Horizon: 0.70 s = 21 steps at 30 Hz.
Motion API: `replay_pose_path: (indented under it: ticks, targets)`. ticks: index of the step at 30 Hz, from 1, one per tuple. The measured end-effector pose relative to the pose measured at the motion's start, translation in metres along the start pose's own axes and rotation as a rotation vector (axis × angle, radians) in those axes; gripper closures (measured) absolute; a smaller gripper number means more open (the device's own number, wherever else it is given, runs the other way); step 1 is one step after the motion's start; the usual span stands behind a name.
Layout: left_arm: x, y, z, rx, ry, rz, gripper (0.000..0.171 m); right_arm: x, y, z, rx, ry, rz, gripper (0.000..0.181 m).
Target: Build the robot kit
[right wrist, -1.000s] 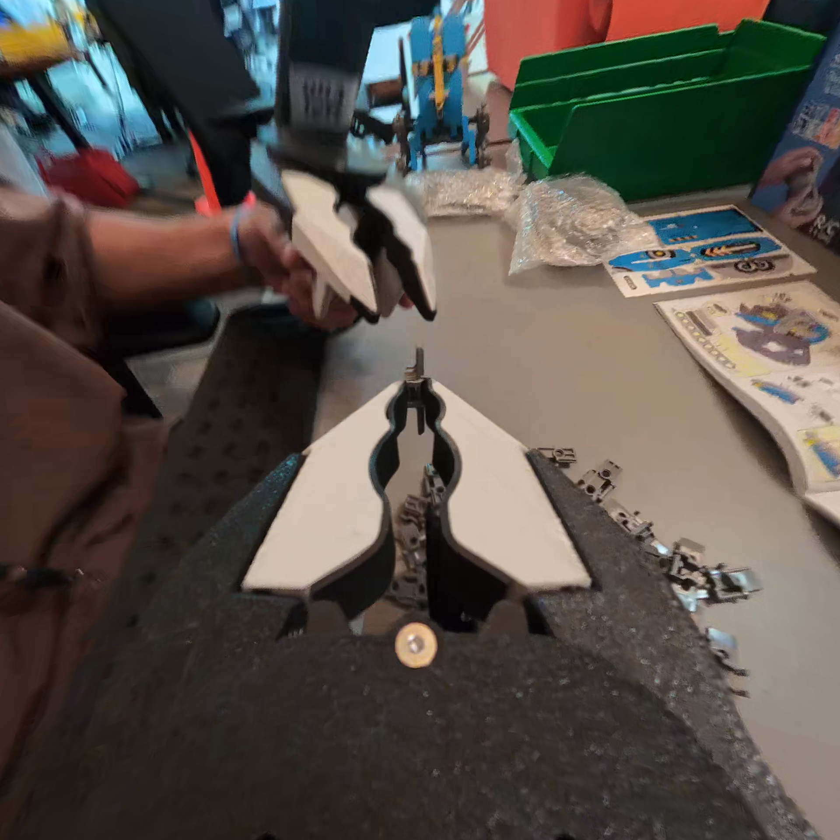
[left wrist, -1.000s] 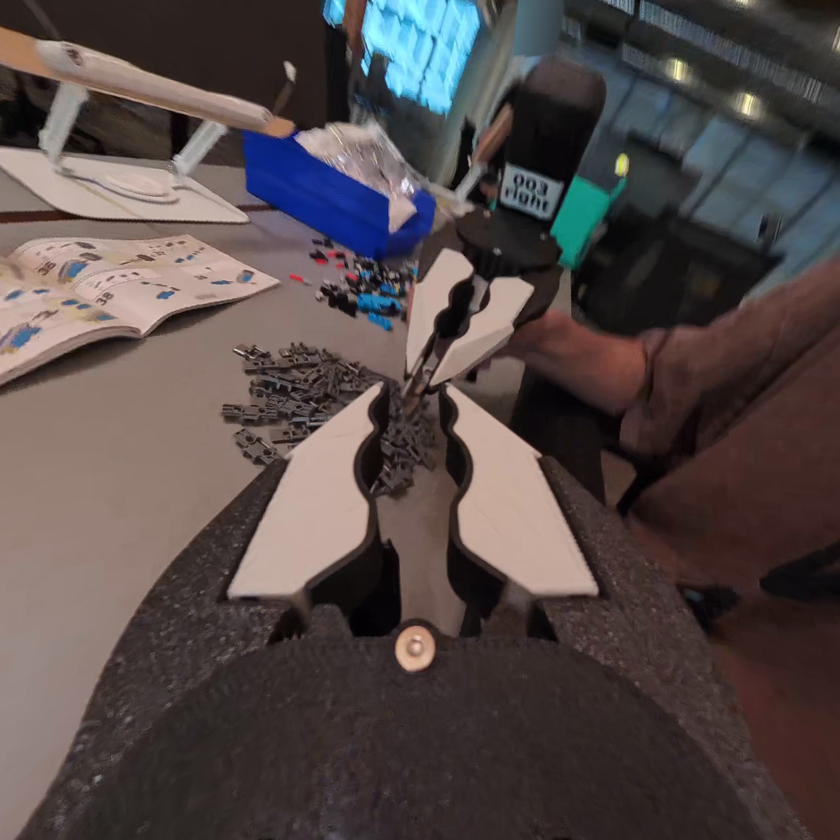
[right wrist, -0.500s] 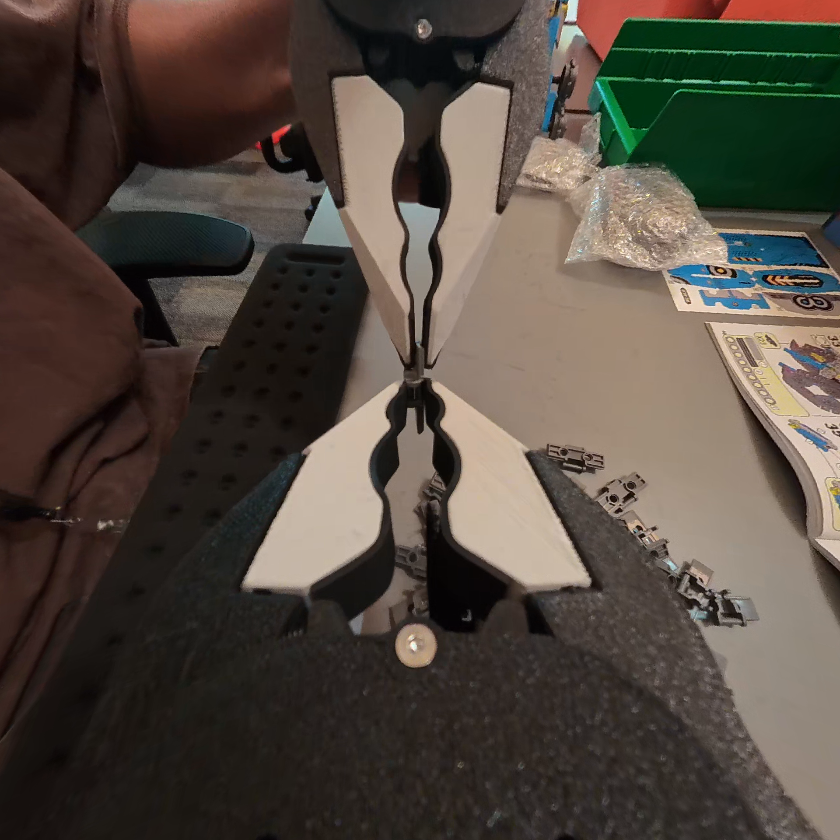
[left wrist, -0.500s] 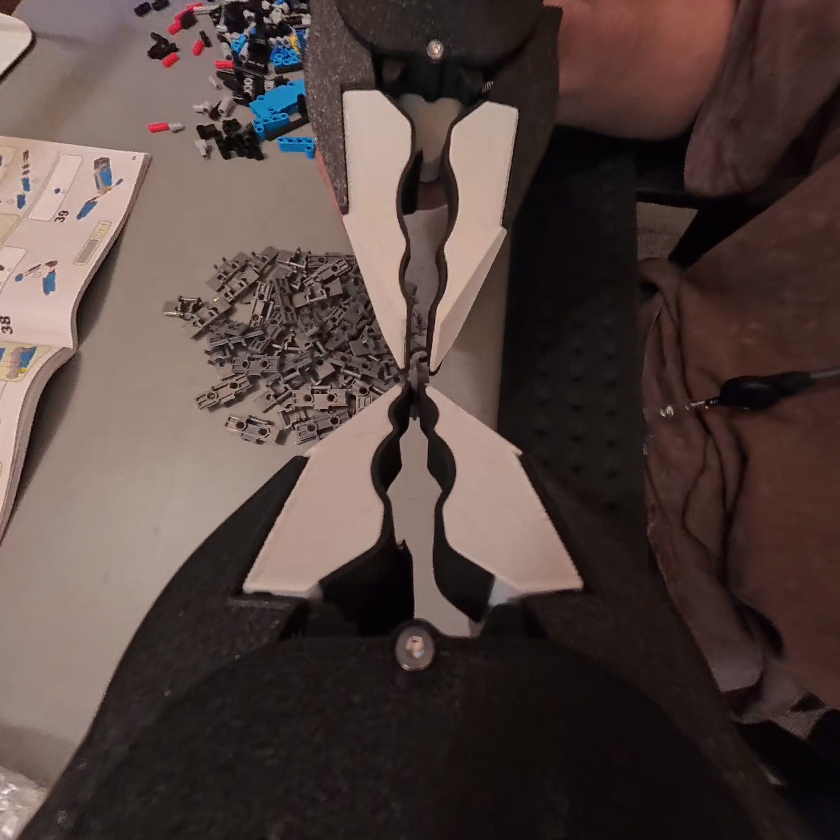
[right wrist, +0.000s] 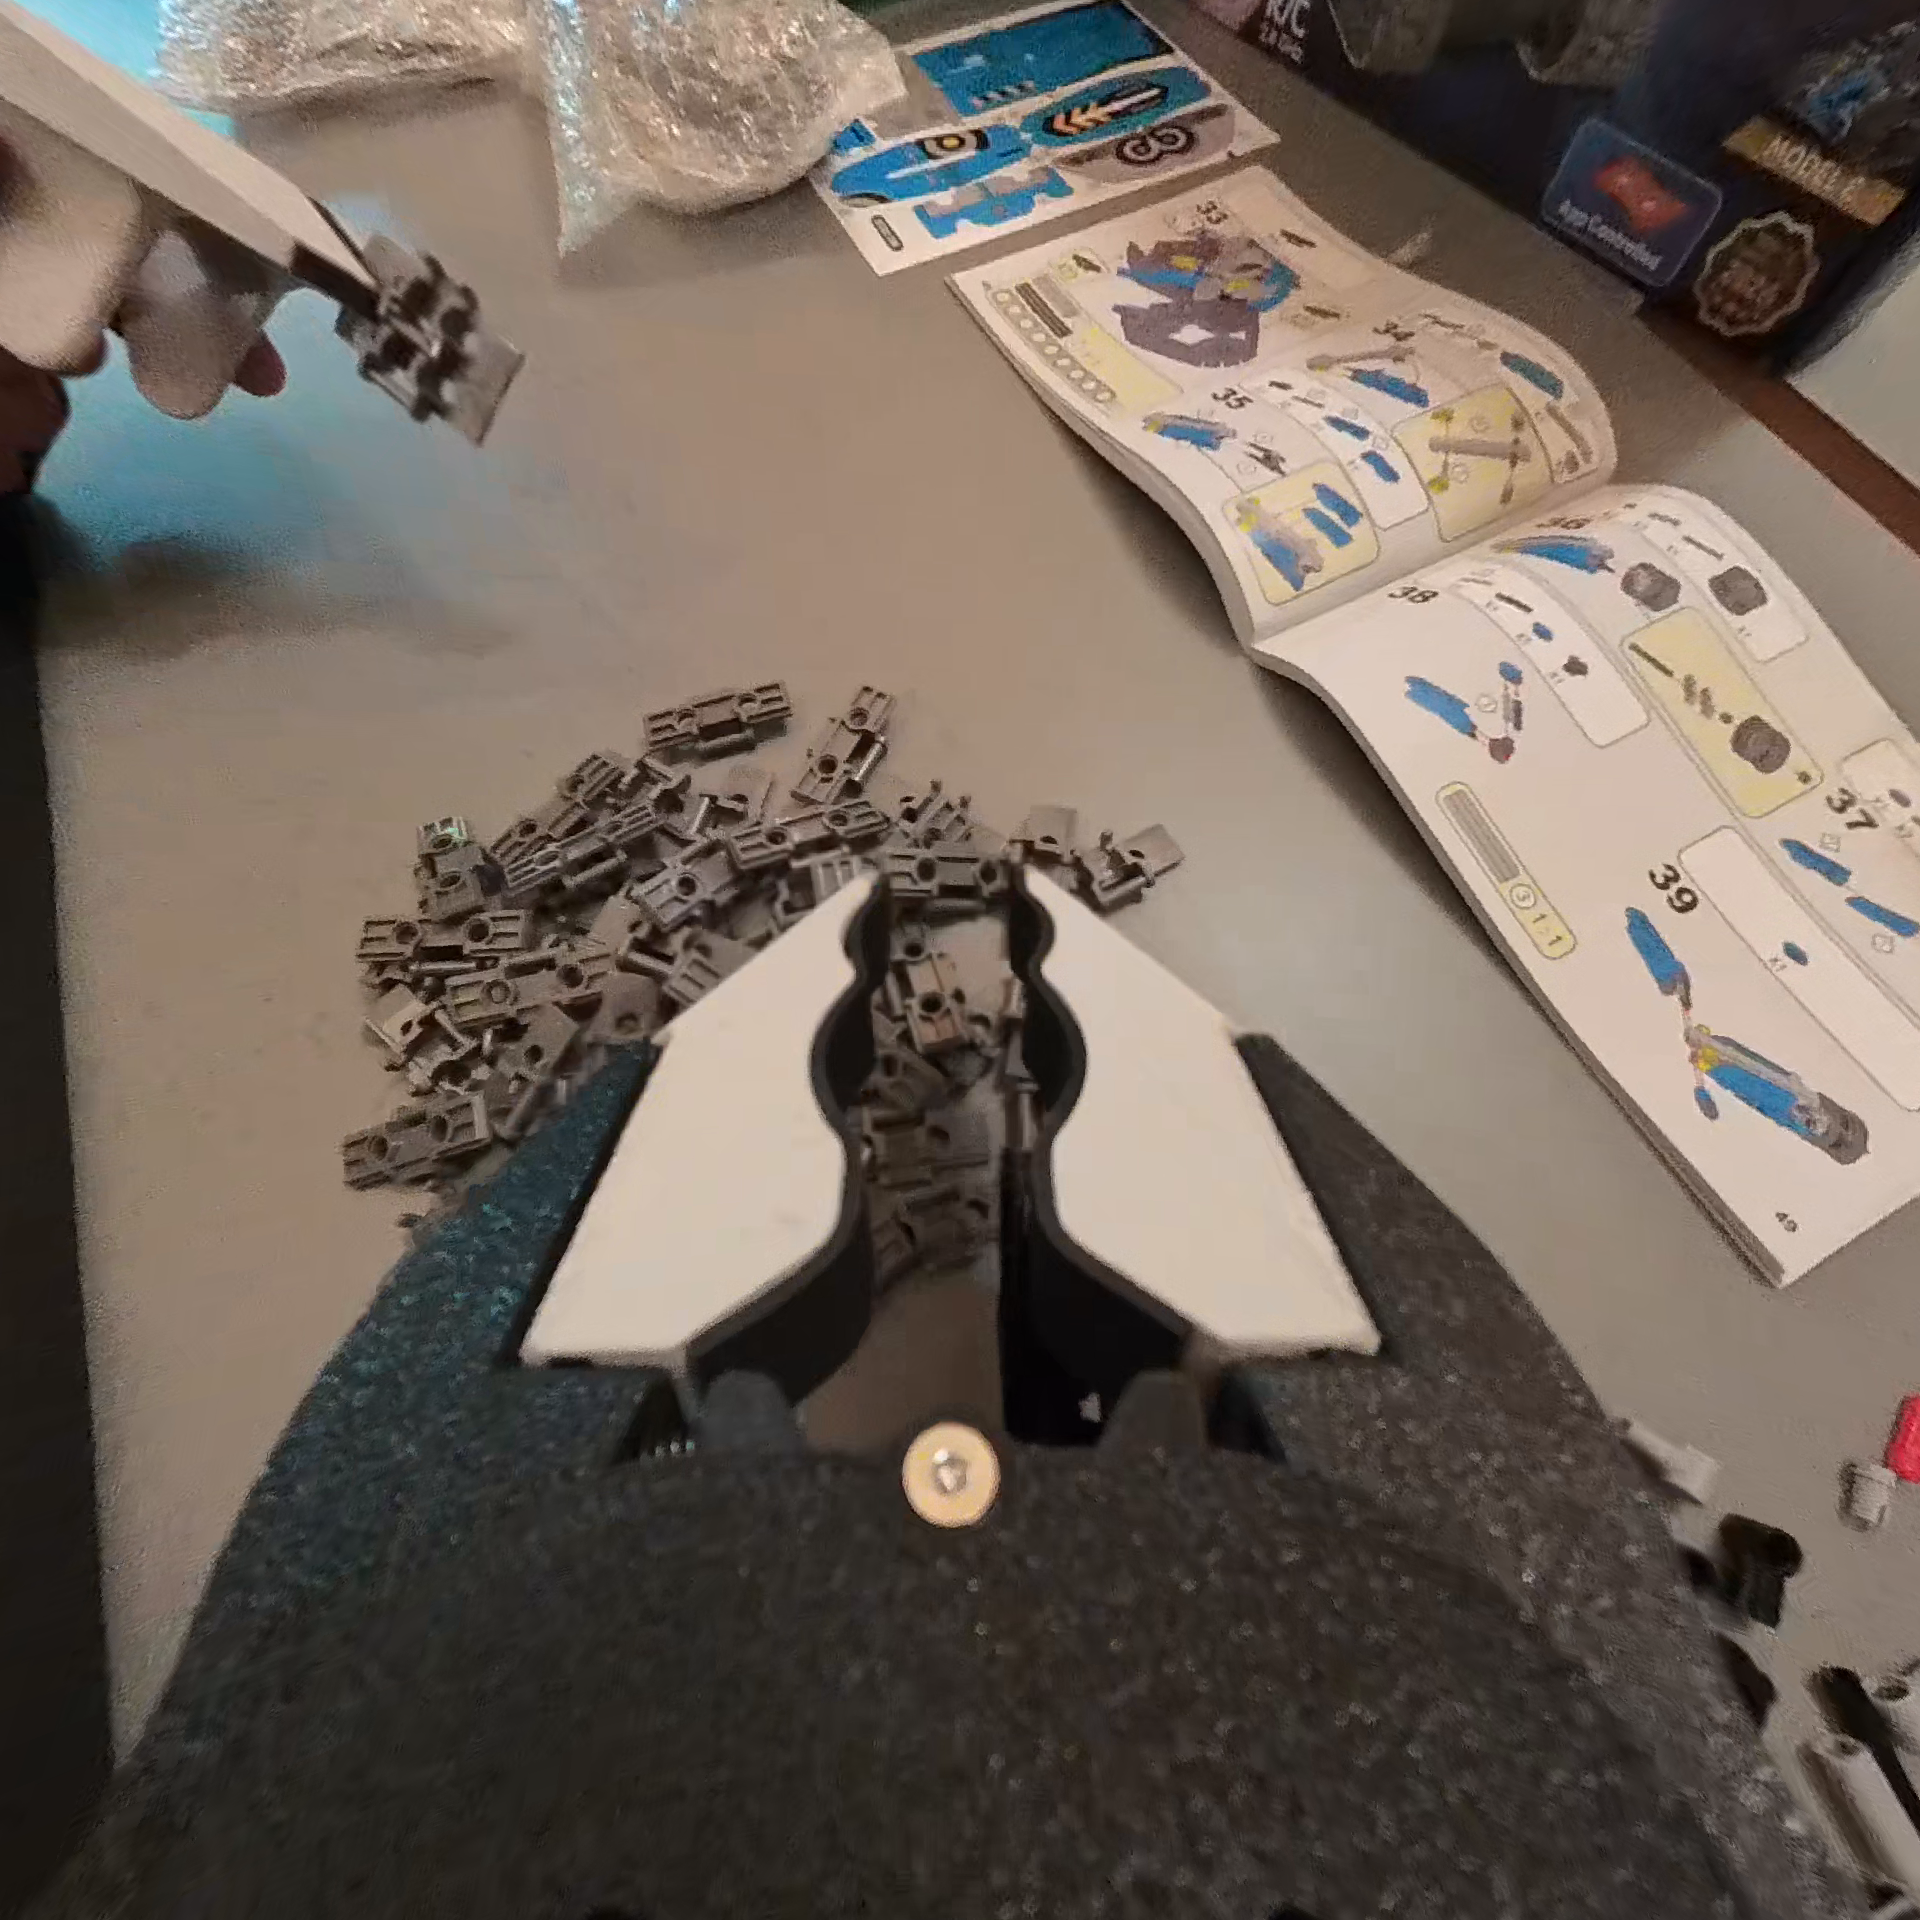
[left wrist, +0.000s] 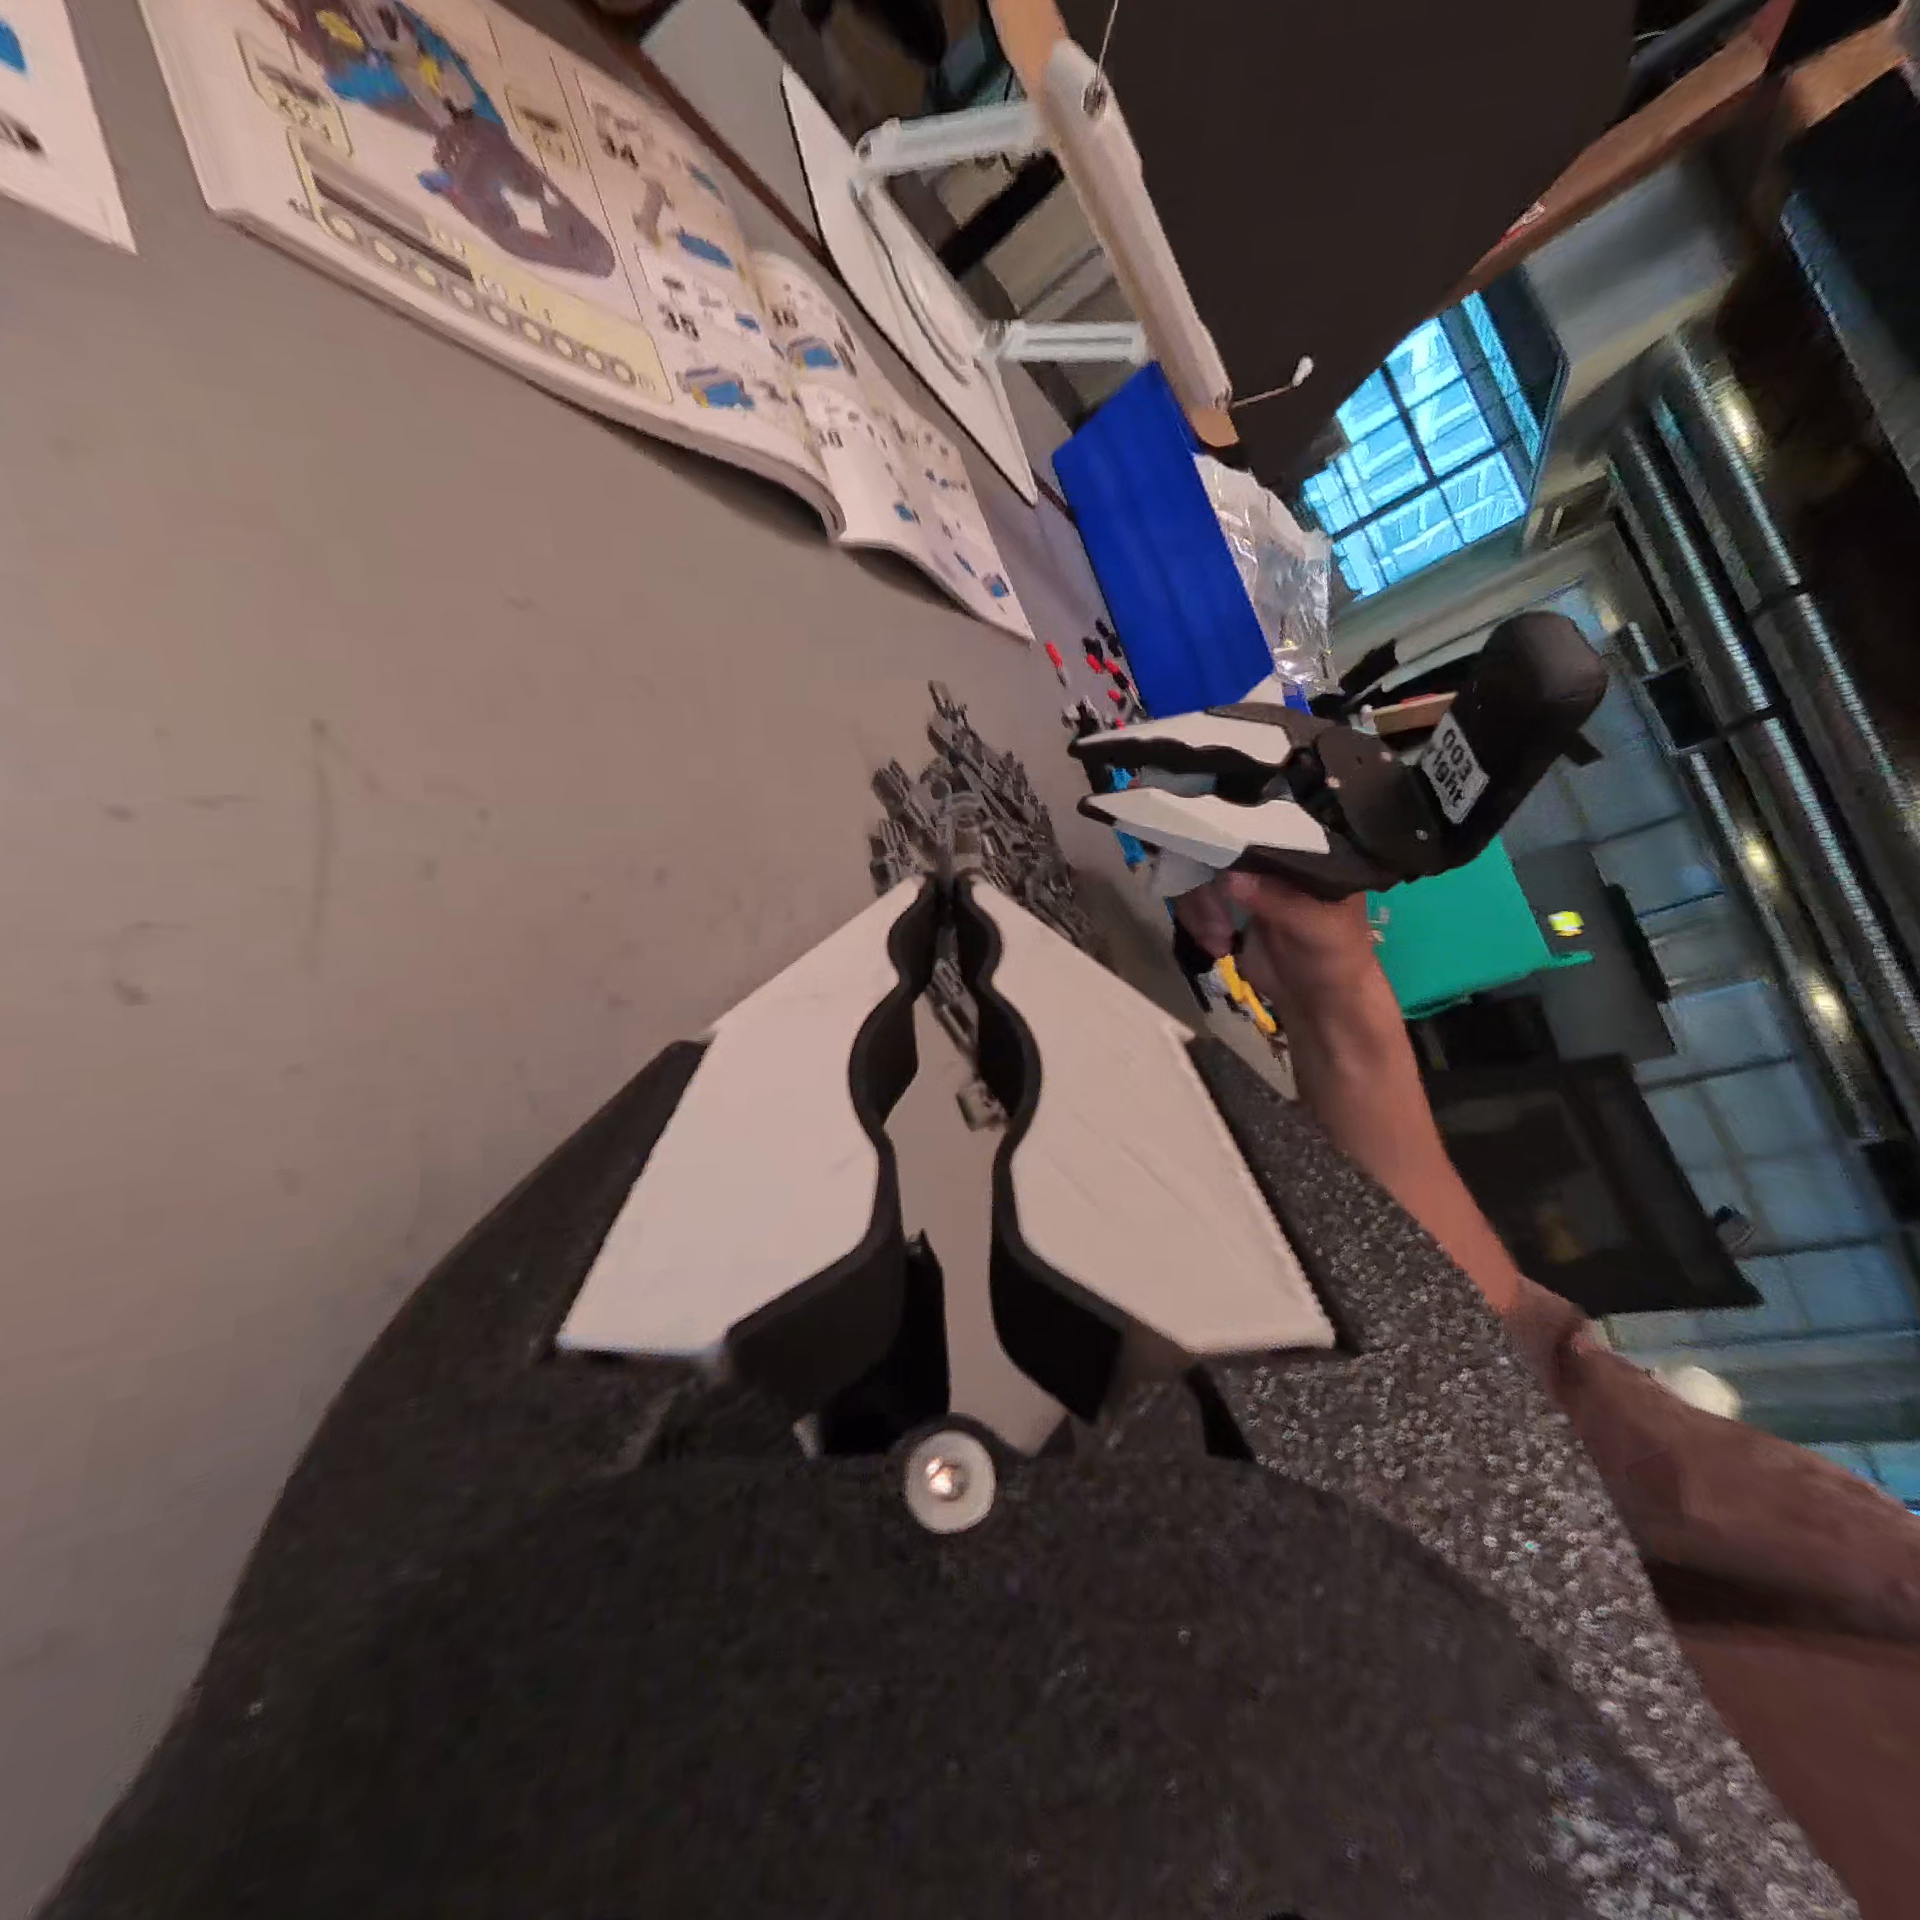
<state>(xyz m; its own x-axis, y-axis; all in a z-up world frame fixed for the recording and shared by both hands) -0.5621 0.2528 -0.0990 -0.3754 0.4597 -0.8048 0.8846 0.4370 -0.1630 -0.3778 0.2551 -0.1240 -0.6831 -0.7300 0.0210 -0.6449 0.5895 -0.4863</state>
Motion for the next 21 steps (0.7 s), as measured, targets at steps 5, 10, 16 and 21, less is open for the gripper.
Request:
replay_pose_path:
  ticks: [5, 10, 16, 21]
  targets:
    - [0.001, 0.0, -0.014, -0.144, 0.253, 0.001, 0.169, -0.016, -0.001, -0.007, 0.053, 0.053, 0.008, 0.151]
    - [-0.033, -0.001, -0.011, -0.213, 0.448, 0.112, 0.169, -0.038, 0.024, -0.001, 0.162, 0.04, 0.067, 0.15]
    - [-0.052, -0.001, 0.004, -0.194, 0.607, 0.15, 0.169, -0.042, 0.031, 0.012, 0.195, 0.111, 0.059, 0.157]
    - [-0.05, 0.0, 0.004, -0.186, 0.589, 0.149, 0.169, -0.04, 0.025, 0.016, 0.15, 0.164, 0.039, 0.161]
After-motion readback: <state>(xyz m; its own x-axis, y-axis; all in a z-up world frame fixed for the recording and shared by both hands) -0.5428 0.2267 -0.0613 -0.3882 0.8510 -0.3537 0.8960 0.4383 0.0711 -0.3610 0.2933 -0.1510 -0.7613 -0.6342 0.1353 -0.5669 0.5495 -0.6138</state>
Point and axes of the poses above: each gripper's, where its closed fingertips meet, y out along the fingers, z out of its underside, x = y × z across the jaws, the point moved 1 cm from there along -y, back along the fingers, and after that the axes turned 7 degrees about -x, right-handed, at the moved point
